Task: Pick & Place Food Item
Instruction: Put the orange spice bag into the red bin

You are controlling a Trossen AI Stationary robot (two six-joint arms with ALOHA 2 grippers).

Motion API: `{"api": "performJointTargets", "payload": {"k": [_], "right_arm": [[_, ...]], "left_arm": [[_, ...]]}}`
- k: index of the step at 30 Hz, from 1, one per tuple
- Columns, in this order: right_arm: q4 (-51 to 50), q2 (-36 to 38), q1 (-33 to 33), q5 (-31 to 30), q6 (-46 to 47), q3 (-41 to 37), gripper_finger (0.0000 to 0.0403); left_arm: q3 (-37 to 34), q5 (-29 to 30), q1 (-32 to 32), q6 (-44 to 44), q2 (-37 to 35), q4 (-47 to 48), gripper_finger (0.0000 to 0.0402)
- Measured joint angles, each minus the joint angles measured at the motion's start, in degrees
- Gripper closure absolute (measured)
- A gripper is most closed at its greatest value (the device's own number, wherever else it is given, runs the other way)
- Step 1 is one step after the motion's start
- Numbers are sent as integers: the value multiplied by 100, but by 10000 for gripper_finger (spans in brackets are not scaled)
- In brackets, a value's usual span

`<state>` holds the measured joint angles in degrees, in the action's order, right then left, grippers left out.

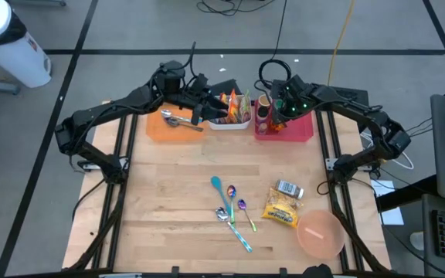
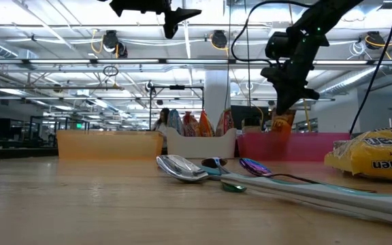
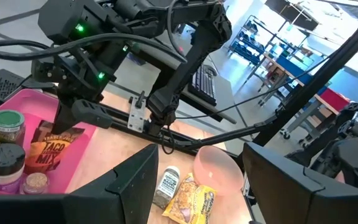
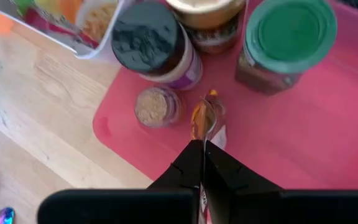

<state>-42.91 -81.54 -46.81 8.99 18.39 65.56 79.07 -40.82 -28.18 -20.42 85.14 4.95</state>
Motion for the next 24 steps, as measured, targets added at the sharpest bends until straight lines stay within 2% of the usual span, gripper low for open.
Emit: {"api": "performJointTargets", "payload": {"k": [19, 24], "right_arm": [[200, -328, 0, 34, 15, 0, 401], [253, -326, 0, 46, -122, 0, 371]], "left_arm": [[0, 32, 168, 43, 0, 0, 158], [0, 31, 209, 47, 1, 0, 158]]}}
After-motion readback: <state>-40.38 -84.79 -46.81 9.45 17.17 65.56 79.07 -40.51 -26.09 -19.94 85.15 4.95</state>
